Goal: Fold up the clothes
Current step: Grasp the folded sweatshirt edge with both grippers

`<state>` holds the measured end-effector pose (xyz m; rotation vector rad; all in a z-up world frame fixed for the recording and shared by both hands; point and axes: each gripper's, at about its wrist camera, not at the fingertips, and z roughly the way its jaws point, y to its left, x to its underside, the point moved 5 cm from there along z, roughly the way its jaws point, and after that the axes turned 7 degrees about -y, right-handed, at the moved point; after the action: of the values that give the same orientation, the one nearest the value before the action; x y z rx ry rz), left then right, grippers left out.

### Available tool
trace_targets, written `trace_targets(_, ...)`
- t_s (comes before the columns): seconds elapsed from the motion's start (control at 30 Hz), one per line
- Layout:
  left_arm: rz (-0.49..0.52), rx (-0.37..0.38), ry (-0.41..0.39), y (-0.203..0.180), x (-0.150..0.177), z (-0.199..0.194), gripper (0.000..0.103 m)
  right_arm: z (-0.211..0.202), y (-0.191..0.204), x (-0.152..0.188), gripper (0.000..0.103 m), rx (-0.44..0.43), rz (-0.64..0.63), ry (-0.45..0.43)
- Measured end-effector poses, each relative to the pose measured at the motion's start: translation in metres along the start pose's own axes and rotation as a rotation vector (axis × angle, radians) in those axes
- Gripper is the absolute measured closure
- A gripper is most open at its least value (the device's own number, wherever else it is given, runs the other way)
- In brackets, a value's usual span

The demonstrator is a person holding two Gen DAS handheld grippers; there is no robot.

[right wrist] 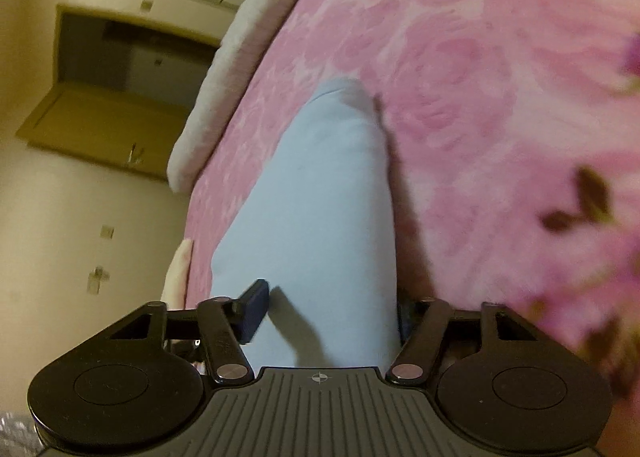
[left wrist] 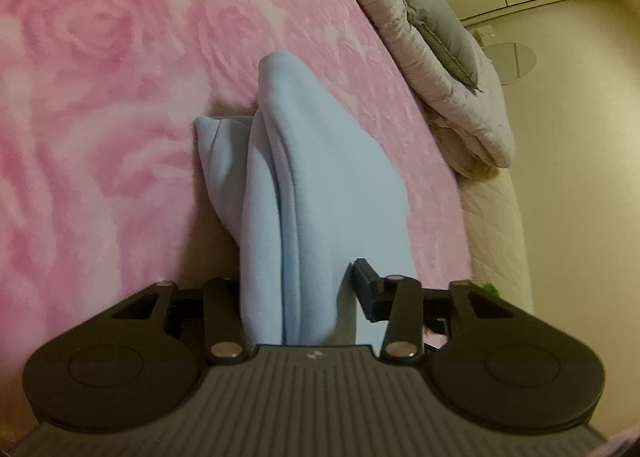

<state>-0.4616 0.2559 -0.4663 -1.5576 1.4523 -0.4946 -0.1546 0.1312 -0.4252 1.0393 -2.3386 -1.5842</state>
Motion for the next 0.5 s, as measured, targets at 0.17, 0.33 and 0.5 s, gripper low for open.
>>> trace_targets(0.17,0.014,0.003,0.038,0.001,-0.003,0.002,0.074,0.009,-0.009,-0.005,0.072,-0.017,0.008,0.053)
trace_targets(0.33,-0.034,-0.017,0.077,-0.002,-0.012,0.006,0.081,0.012,-0.004,-0.012,0.076,0.062,0.049,0.107)
trace_targets(0.5,-0.059,-0.092,0.104,-0.023,-0.025,0.004,0.084,0.017,0.018,-0.026,0.080,0.196,0.064,0.187)
